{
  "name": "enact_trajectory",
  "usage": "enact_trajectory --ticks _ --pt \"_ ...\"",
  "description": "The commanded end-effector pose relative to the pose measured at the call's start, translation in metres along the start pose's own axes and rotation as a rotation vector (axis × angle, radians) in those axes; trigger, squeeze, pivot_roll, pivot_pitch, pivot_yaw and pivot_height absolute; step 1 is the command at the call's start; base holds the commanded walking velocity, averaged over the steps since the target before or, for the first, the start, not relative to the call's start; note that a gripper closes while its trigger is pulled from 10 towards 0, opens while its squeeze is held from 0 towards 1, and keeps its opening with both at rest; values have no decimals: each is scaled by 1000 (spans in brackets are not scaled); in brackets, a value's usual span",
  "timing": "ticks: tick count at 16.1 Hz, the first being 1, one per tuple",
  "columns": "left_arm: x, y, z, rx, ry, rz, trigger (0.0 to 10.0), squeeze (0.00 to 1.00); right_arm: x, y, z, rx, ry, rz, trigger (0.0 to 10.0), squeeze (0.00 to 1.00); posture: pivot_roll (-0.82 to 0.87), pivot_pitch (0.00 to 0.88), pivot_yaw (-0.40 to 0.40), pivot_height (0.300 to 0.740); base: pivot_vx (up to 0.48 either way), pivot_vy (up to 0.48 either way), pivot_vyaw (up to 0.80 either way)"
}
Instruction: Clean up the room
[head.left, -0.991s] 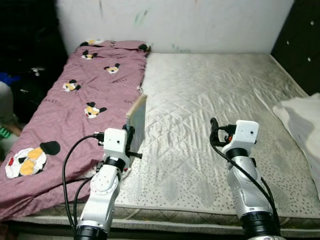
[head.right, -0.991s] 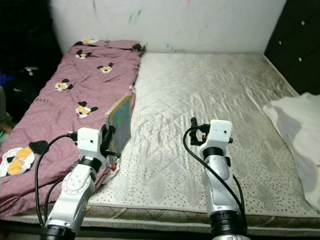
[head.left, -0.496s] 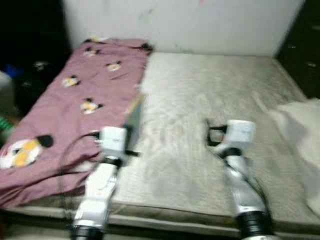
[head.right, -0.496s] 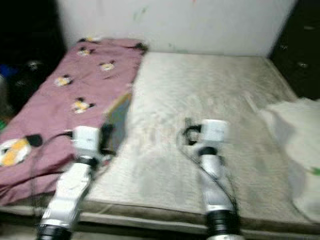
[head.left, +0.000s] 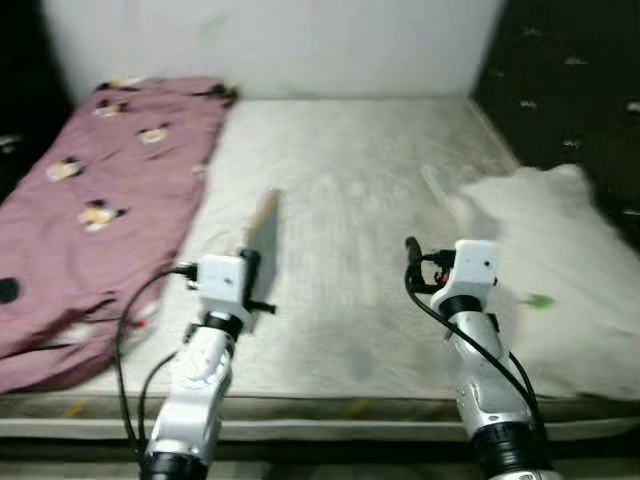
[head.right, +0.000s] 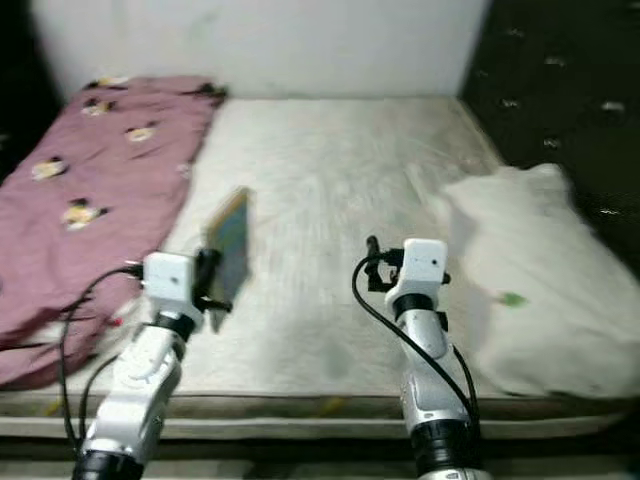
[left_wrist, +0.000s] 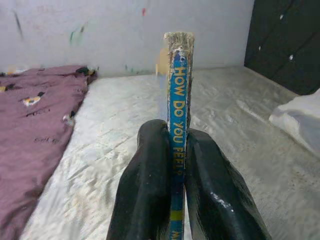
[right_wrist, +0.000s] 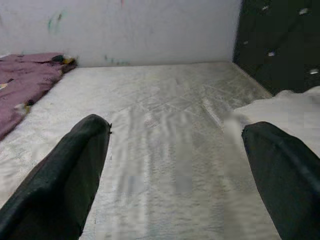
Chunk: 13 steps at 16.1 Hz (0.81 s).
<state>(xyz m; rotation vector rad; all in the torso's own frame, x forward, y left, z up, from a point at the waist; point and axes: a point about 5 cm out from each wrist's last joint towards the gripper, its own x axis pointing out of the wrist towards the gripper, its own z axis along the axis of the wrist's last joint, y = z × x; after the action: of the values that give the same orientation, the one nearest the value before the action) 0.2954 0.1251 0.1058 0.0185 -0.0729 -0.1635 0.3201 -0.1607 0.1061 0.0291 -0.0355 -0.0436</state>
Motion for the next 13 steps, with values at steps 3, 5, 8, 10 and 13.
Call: enact_trajectory --ticks 3,5,8,10,13 --pt "3 -6 8 3 -42 -18 10000 0 1 -4 0 -11 3 -10 10000 0 -2 0 47 740 0 -434 0" --pt "3 -8 10 -20 -55 -17 10000 0 1 -4 0 -14 4 -11 10000 0 -2 0 47 740 0 0 0" --pt "3 -9 11 -26 -62 -32 10000 0 1 -5 0 -16 6 -12 10000 0 -6 0 47 740 0 0 0" --pt "3 -10 12 -39 -70 -47 10000 0 1 -5 -1 -18 9 -11 10000 0 -4 0 46 740 0 0 0" --pt "2 -11 13 -46 -79 -62 10000 0 1 -5 -2 -17 9 -8 10000 0 -4 0 45 740 0 0 0"
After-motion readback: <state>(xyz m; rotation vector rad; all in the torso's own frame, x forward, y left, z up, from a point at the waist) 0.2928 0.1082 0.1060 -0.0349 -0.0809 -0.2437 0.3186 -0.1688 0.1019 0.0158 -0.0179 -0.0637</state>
